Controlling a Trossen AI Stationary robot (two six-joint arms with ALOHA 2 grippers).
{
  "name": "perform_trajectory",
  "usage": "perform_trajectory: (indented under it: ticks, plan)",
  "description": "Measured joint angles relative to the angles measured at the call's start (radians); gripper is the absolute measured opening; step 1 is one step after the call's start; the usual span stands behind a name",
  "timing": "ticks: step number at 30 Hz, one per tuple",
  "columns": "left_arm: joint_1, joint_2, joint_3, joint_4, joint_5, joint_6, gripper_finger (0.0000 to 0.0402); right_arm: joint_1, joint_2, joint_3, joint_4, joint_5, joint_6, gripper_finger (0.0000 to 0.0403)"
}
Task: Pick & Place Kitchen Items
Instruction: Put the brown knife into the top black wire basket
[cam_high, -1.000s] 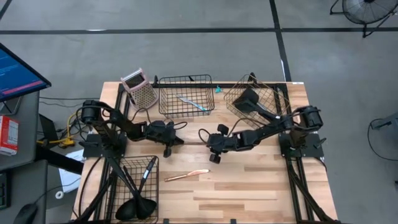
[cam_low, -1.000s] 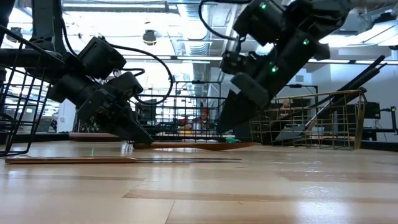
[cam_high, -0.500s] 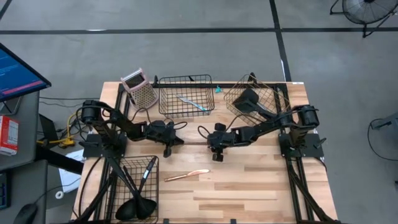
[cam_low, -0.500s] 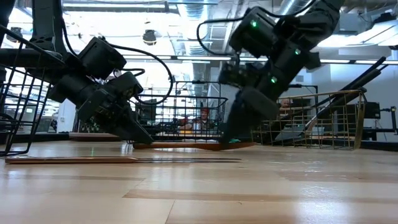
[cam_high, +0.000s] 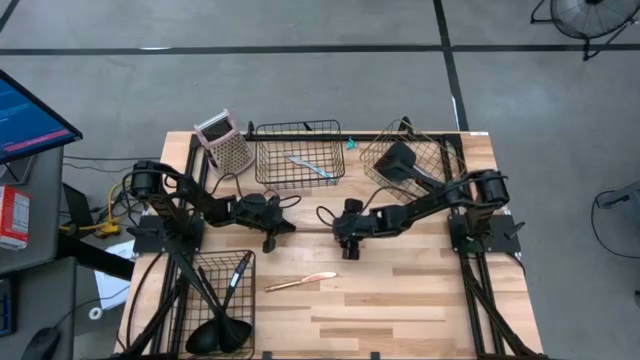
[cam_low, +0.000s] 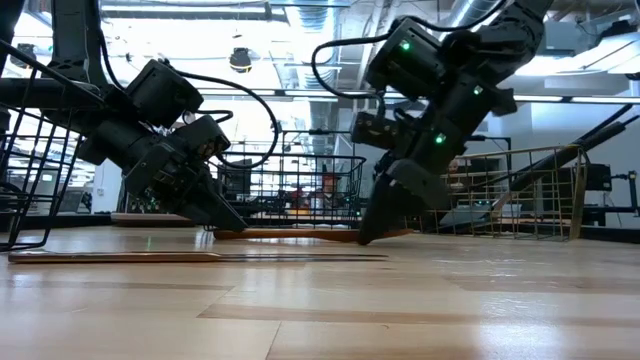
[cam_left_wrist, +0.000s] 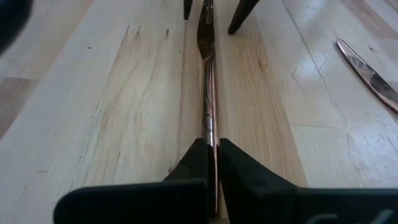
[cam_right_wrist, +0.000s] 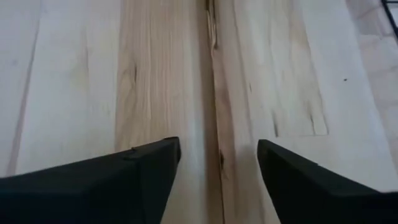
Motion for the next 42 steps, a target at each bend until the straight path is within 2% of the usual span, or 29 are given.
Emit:
perform_trajectory:
  ticks: [4, 11, 13, 23, 30, 34, 36, 40, 42]
  plan:
    - [0.000, 0.000, 0.000, 0.000, 0.000, -0.002, 0.0000, -0.017, 0.018, 0.004, -0.004, -0.011, 0.102, 0.0188]
    - [0.000, 0.000, 0.001, 0.000, 0.024, -0.007, 0.0001, -0.053, 0.016, 0.009, -0.084, 0.005, 0.184, 0.0041]
    - [0.002, 0.000, 0.002, 0.000, 0.017, -0.003, 0.0001, -0.054, 0.015, 0.009, -0.089, 0.002, 0.174, 0.0014]
    - [0.002, 0.002, -0.001, 0.022, 0.020, 0.032, 0.0011, -0.053, 0.021, 0.054, -0.147, -0.012, 0.160, 0.0005]
    - [0.003, 0.002, 0.000, 0.007, 0.032, 0.087, 0.0079, -0.053, 0.024, 0.073, -0.170, -0.015, 0.143, 0.0002]
    - [0.006, 0.005, 0.007, -0.031, -0.053, 0.091, 0.0110, -0.053, 0.026, 0.089, -0.173, -0.015, 0.142, 0.0001]
    - [0.011, 0.013, 0.009, -0.044, -0.059, 0.091, 0.0100, -0.053, 0.026, 0.106, -0.180, -0.015, 0.131, 0.0000]
    - [0.010, 0.017, 0.010, -0.041, -0.054, 0.086, 0.0025, -0.046, 0.031, 0.145, -0.213, -0.013, 0.111, 0.0000]
    - [0.011, 0.010, 0.008, -0.042, -0.062, 0.088, 0.0012, -0.045, 0.033, 0.158, -0.226, -0.008, 0.111, 0.0000]
